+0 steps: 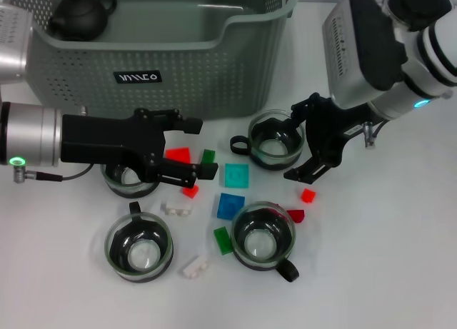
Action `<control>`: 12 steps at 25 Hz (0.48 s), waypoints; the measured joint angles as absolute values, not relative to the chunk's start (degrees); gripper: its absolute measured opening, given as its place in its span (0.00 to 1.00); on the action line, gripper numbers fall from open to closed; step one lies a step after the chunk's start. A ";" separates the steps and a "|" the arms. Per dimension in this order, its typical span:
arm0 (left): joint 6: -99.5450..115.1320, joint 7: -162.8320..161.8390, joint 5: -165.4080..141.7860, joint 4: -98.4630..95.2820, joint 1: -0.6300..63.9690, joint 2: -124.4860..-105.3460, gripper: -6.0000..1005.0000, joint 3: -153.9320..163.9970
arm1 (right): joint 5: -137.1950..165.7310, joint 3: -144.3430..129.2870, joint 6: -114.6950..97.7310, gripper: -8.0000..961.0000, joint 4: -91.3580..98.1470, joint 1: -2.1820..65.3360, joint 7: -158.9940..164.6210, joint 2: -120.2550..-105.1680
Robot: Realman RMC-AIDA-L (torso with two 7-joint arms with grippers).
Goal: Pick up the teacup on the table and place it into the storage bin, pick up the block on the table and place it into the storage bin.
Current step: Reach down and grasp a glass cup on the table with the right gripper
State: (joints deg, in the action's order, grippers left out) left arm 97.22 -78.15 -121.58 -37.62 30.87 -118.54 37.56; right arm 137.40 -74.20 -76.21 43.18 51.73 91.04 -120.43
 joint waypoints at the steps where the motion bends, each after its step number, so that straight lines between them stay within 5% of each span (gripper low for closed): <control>1: 97.22 -78.13 -121.43 -37.62 30.86 -118.56 0.94 37.54 | 137.36 -74.93 -75.75 0.95 43.18 51.76 91.20 -120.44; 12: 97.20 -78.01 -121.28 -37.33 30.75 -118.86 0.94 37.22 | 137.01 -82.56 -70.86 0.95 43.00 51.86 92.84 -120.93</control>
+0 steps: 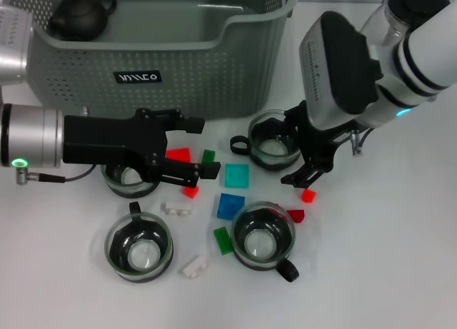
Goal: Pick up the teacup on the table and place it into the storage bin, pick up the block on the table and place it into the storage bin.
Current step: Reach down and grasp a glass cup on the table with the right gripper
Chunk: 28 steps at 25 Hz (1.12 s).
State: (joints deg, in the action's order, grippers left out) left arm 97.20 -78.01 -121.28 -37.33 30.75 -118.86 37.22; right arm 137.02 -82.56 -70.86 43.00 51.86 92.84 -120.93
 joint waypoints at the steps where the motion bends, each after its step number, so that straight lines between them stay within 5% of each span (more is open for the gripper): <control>1: 97.20 -77.93 -121.28 -37.21 30.72 -118.90 0.94 37.07 | 137.00 -83.27 -70.42 0.95 42.98 51.86 93.26 -120.93; 20: 97.20 -77.26 -121.29 -36.91 29.94 -118.91 0.94 36.91 | 134.12 -86.81 -66.48 0.95 39.50 53.50 96.09 -120.94; 28: 97.20 -77.25 -121.29 -36.82 29.89 -118.91 0.94 36.91 | 134.25 -86.75 -65.78 0.79 39.45 54.18 100.85 -120.71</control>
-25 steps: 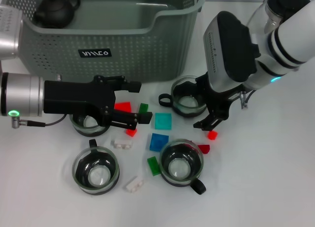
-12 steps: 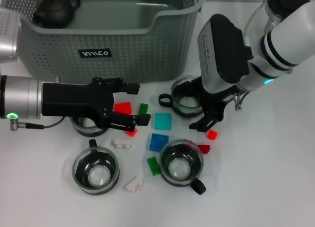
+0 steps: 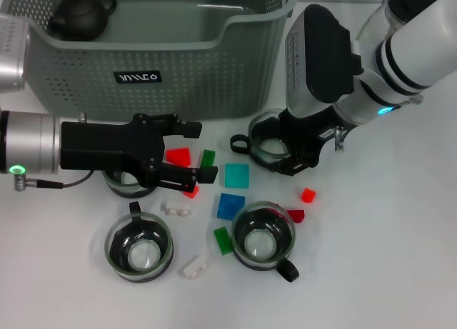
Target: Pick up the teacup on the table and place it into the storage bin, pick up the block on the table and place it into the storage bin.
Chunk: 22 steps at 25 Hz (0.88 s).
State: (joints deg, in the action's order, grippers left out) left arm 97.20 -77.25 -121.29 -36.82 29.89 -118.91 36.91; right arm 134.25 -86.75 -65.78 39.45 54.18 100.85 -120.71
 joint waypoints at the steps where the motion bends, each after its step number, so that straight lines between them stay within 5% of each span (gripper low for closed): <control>1: 97.20 -77.25 -121.29 -36.82 29.87 -118.91 0.94 36.92 | 134.25 -86.75 -65.74 0.74 39.44 54.20 101.13 -120.70; 14: 97.38 -77.08 -121.29 -36.83 29.09 -118.91 0.94 36.40 | 134.45 -86.58 -67.24 0.40 38.89 54.83 102.51 -120.55; 22: 97.71 -76.28 -121.29 -36.83 28.48 -118.91 0.94 36.32 | 134.50 -85.65 -70.69 0.07 40.60 54.48 104.60 -120.25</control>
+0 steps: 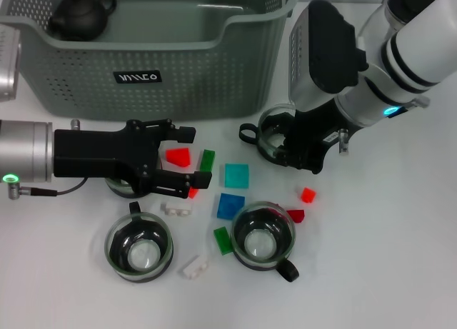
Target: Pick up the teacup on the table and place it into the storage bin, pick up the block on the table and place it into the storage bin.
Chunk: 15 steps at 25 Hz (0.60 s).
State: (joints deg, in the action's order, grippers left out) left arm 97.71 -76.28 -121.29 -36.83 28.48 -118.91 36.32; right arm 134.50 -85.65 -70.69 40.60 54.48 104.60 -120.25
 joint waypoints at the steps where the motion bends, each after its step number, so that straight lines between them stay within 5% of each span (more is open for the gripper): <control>1: 97.73 -76.28 -121.29 -36.83 28.46 -118.91 0.94 36.30 | 134.52 -85.56 -71.47 0.07 41.54 54.20 105.26 -120.16; 15: 99.48 -76.15 -121.29 -37.27 27.02 -118.02 0.94 36.30 | 127.85 -71.72 -100.03 0.07 70.84 50.31 116.19 -120.15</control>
